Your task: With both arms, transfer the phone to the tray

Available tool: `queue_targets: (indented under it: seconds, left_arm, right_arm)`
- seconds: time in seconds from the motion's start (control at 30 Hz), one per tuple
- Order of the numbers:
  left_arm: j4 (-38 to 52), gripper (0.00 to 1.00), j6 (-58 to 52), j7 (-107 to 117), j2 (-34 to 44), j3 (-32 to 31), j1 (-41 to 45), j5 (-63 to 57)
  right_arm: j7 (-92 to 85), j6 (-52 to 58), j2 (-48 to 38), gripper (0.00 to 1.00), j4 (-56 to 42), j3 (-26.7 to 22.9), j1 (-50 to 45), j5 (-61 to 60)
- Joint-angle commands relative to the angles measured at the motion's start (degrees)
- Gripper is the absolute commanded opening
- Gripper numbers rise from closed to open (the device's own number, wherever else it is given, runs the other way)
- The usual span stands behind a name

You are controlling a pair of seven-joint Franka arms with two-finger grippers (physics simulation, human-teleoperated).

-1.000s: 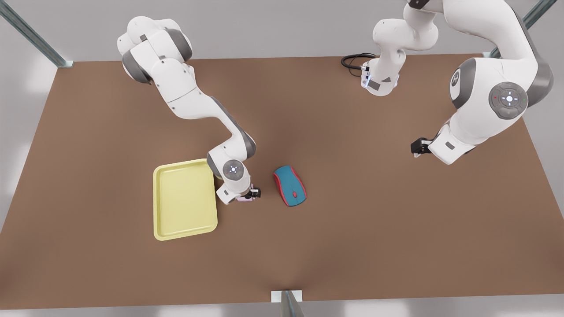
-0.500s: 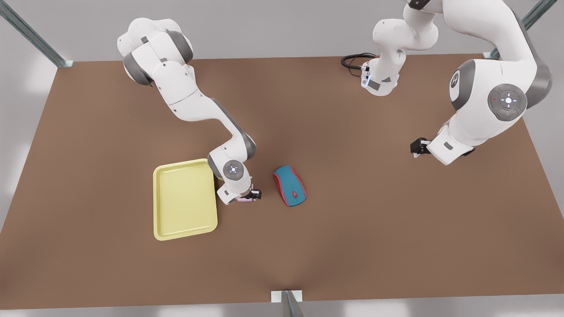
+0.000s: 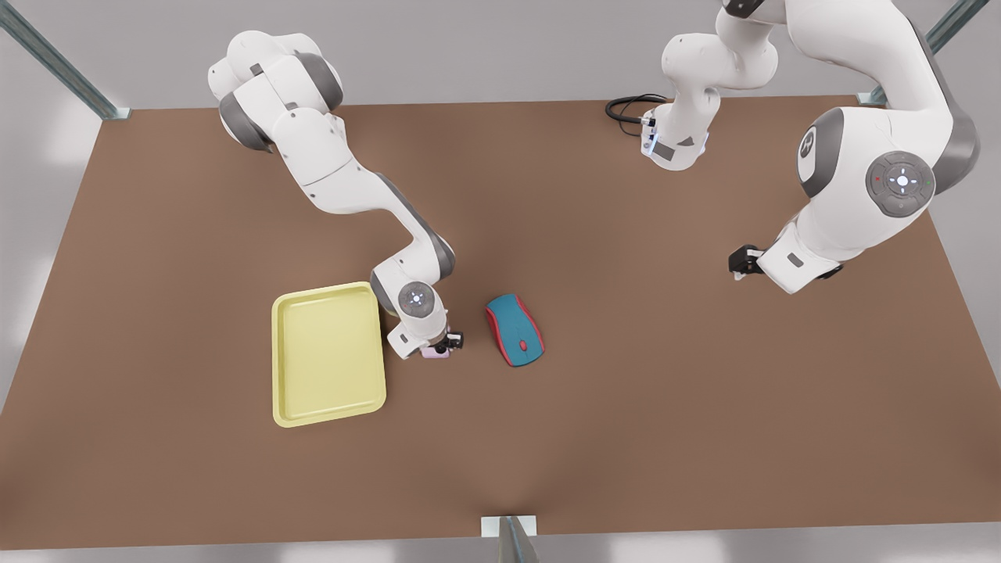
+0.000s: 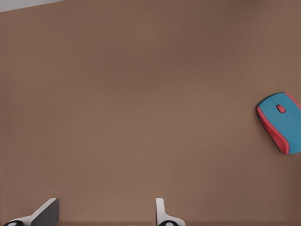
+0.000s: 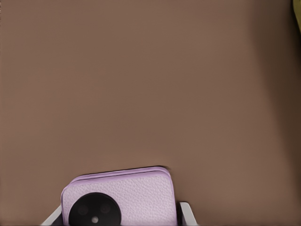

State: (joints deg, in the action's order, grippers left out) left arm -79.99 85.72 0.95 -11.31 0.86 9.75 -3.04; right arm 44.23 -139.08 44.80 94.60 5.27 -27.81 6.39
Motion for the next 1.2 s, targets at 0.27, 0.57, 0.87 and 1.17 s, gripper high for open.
queue_targets:
  seconds: [0.27, 0.57, 0.87, 1.17]
  left_arm:
    - [0.09, 1.0, -0.02, -0.86, 0.06, 0.02, 0.0, -0.04]
    - [0.09, 1.0, -0.02, -0.86, 0.06, 0.11, 0.0, -0.04]
    - [0.18, 1.0, 0.07, -0.95, 0.06, 0.11, 0.0, 0.23]
    - [0.27, 1.0, -0.02, -1.39, 0.41, 1.08, 0.0, 0.49]
  right_arm:
    - [-1.34, -0.14, -0.33, 0.77, -0.11, 0.0, 0.04, -0.06]
    - [-4.94, 0.82, -6.3, 0.76, 4.28, 0.09, 2.23, -0.15]
    - [-30.78, 0.03, -18.61, 0.76, 21.07, -0.44, 15.33, -0.32]
    - [-34.3, 0.21, -18.78, 1.0, 21.95, -0.88, 17.79, -0.85]
